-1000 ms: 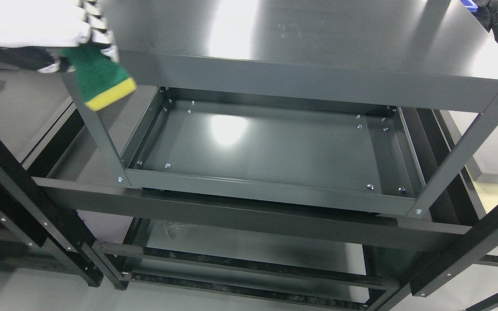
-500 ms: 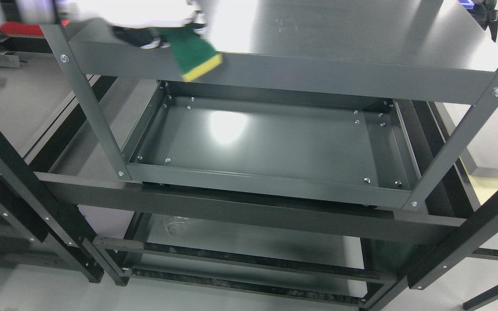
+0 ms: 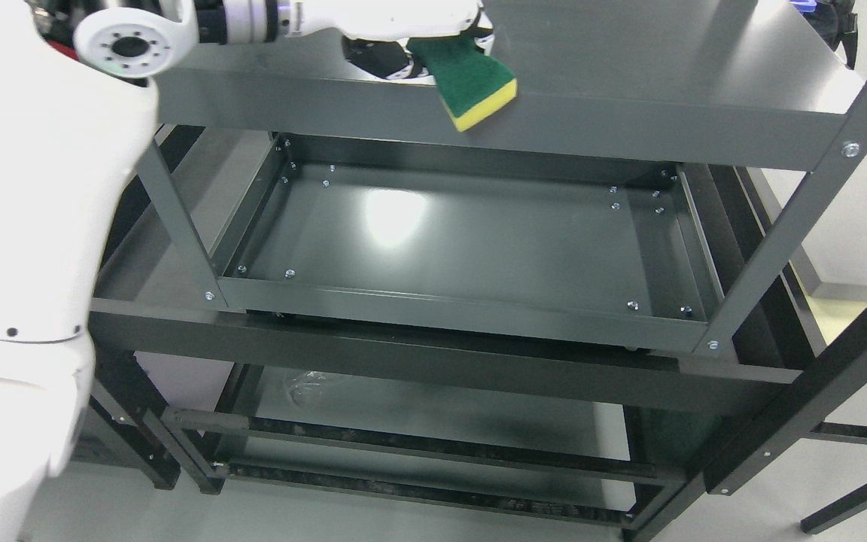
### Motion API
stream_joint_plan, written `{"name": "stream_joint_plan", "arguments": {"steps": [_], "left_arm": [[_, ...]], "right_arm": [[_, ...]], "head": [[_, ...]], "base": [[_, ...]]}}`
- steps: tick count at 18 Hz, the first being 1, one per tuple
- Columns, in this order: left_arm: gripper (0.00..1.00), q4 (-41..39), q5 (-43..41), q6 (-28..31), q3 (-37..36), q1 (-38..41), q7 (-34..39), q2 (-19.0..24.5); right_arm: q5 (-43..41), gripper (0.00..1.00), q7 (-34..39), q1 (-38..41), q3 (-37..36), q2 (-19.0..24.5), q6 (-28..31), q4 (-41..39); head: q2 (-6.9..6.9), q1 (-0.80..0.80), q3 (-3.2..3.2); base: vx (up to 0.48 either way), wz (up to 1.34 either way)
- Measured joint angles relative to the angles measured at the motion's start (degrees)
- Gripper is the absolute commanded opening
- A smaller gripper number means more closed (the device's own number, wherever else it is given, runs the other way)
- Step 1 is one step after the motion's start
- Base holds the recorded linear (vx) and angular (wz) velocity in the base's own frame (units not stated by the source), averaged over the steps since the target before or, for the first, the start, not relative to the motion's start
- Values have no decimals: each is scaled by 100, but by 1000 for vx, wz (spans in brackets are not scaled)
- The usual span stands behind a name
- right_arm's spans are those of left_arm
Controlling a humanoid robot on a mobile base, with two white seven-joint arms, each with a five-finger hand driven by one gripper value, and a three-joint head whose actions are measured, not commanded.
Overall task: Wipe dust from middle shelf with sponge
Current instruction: 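Lower the sponge in the left hand into the middle shelf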
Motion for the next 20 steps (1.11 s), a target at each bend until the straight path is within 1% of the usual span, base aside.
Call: {"name": "stream_joint_plan", "arguments": {"steps": [3, 8, 10, 13, 17, 20], "left_arm": [[22, 190, 199, 50, -226, -11, 378, -251], [23, 407, 627, 788, -803, -105, 666, -544], [23, 469, 739, 985, -984, -132, 731, -620], [23, 519, 982, 1091, -1179, -156, 828, -708], [23, 433, 1540, 1133, -1273, -176, 999, -792], [23, 288, 2317, 1152, -1297, -155, 1258, -846]], "right_arm": [[0, 100, 0, 0, 0, 0, 0, 0], [0, 100, 0, 0, 0, 0, 0, 0], [0, 100, 0, -1, 0, 0, 0, 0], [0, 100, 0, -1, 0, 0, 0, 0], [0, 100, 0, -1, 0, 0, 0, 0], [0, 100, 0, -1, 0, 0, 0, 0]], "head": [[0, 0, 0], [0, 0, 0], [0, 0, 0], [0, 0, 0], [0, 0, 0], [0, 0, 0]], "base": [[-6, 1], [0, 0], [0, 0], [0, 0], [0, 0], [0, 0]]}}
